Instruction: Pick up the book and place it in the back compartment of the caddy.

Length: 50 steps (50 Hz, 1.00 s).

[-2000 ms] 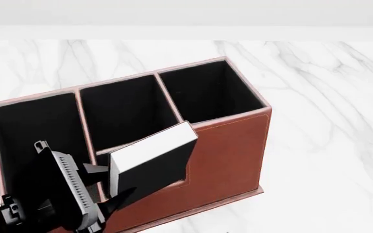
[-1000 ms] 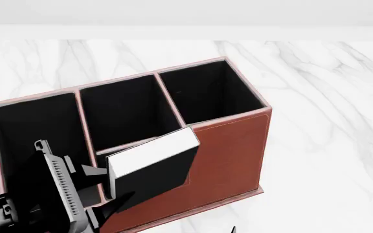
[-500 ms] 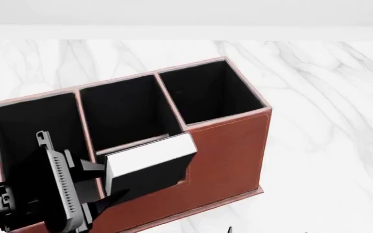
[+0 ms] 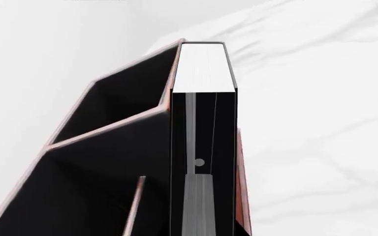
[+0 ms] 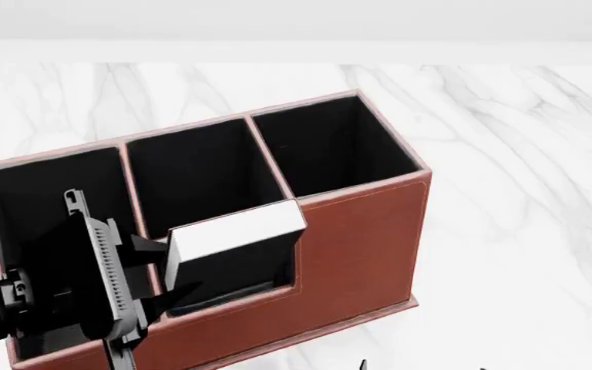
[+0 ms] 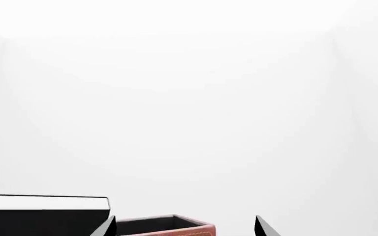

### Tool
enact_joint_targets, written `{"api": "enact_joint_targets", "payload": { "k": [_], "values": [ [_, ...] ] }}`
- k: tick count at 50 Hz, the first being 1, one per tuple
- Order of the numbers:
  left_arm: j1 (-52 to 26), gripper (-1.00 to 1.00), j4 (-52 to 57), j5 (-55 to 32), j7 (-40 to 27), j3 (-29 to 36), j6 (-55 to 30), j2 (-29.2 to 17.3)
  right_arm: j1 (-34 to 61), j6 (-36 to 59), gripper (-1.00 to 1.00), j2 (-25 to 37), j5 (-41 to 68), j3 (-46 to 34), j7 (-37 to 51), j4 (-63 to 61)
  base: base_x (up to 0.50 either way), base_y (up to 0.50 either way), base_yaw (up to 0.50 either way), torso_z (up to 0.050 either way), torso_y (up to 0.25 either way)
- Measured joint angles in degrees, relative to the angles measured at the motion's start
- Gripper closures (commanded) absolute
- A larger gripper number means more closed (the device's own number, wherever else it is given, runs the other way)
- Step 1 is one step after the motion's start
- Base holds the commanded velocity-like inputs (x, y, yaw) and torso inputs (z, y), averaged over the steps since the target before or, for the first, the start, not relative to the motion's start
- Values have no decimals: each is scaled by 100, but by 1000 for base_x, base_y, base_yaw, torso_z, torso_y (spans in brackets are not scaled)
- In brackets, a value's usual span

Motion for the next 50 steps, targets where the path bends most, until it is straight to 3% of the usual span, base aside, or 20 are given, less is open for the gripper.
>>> {"api": "enact_joint_targets", "payload": {
  "k": [50],
  "values": [
    [313,100,-3223,88,1174,-287,1357,1408,102,-4,-100,25,54,-129,43,140,0,0,0,0,1]
  ]
}}
